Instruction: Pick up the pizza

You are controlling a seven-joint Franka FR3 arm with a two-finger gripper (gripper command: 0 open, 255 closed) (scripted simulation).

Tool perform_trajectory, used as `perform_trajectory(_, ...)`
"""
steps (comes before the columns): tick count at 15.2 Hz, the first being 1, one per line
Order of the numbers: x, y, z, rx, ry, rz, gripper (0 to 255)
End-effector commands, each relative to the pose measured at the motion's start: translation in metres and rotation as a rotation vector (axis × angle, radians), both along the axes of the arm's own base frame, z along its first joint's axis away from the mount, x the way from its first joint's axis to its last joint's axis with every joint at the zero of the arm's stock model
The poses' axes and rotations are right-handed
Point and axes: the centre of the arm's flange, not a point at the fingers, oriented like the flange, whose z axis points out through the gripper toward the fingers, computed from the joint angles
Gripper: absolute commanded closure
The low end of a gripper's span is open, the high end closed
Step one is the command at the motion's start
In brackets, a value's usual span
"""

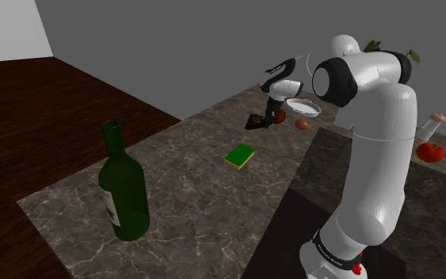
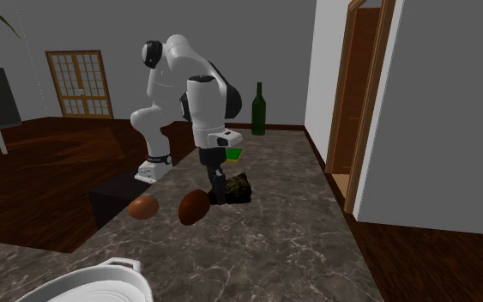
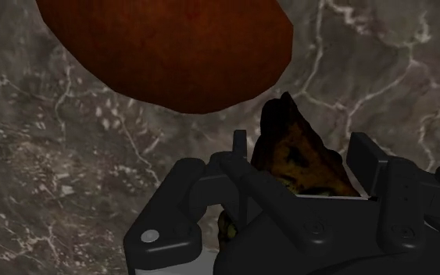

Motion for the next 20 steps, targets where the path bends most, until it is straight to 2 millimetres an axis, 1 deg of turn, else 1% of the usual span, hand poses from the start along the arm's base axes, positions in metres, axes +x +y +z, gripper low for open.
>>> perform_trajectory(1,0.0,0.001,-0.002,0.001,0.002,0.001,255)
perform_trajectory(6,0.002,0.001,0.0,0.001,0.002,0.001,255)
perform_trajectory(20,0.002,0.001,0.074,0.001,0.002,0.001,255)
